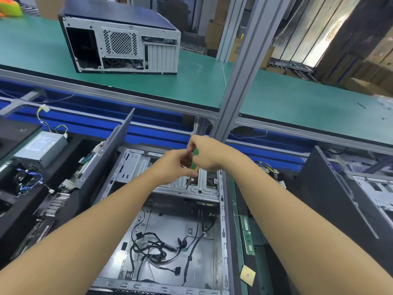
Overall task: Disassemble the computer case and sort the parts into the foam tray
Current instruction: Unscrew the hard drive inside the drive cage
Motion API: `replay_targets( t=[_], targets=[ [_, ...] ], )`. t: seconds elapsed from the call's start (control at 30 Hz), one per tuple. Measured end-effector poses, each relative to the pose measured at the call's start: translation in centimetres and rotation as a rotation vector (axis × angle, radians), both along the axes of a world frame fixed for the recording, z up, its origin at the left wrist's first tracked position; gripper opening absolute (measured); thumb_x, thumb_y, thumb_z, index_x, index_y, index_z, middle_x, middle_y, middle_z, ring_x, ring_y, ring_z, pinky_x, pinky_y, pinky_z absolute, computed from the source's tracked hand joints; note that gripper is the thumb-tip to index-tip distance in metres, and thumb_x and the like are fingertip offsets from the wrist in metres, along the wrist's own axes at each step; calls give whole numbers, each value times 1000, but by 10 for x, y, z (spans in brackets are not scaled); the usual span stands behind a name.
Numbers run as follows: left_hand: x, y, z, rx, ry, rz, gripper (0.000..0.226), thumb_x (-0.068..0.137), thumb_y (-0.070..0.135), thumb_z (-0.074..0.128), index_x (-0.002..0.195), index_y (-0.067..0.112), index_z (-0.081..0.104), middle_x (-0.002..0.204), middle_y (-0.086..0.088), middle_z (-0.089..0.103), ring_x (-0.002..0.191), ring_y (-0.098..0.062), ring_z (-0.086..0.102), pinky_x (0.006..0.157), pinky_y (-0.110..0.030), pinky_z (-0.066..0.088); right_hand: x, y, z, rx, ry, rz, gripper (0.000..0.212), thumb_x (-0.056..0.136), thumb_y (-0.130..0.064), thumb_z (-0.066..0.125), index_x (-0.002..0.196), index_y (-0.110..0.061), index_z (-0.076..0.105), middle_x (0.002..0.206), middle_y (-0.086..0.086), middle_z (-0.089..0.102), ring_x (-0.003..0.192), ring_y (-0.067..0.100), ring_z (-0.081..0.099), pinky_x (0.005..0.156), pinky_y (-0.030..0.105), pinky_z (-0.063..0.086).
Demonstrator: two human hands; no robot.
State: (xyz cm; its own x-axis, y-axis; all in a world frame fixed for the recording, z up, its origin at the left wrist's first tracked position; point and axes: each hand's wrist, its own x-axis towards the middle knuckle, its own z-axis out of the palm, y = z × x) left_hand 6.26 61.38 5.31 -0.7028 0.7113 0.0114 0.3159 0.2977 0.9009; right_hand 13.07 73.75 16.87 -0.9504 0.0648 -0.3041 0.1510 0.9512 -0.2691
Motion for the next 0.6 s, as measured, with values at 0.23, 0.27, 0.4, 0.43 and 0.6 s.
replay_targets(
  t=[0.23,0.27,0.4,0.43,0.6],
  targets=[
    [8,11,-3,-180,217,7,31,81,42,79,100,22,65,95,7,65,82,-11,60,66,-20,45,3,-2,-11,137,98,-82,36,105,-46,39,117,-12,46,100,7,53,80,27,56,63,36,40],
    [8,10,-2,-174,171,-27,29,85,41,76,106,26,64,103,13,64,88,-9,61,71,-21,46,2,-3,-12,168,110,-62,34,107,-41,36,118,-11,48,104,10,56,82,28,56,64,37,42],
    [4,-3,-2,15,-110,-91,19,93,17,69,108,29,69,105,14,74,100,-4,67,88,-20,48,-1,1,-7,75,44,-35,18,103,-24,45,117,-13,47,109,9,55,79,20,55,64,34,45],
    [4,-4,-2,44,-78,-72,20,90,14,71,101,31,71,98,14,75,95,-2,68,85,-16,48,-2,2,-4,55,16,-18,18,99,-19,50,116,-16,47,111,7,53,82,20,55,68,35,46],
    [7,2,-4,11,186,57,30,71,32,88,80,40,60,72,24,62,65,8,53,59,-11,38,0,0,-3,-21,10,-21,28,95,-31,58,113,-15,44,105,4,53,77,19,50,69,37,46]
  ],
)
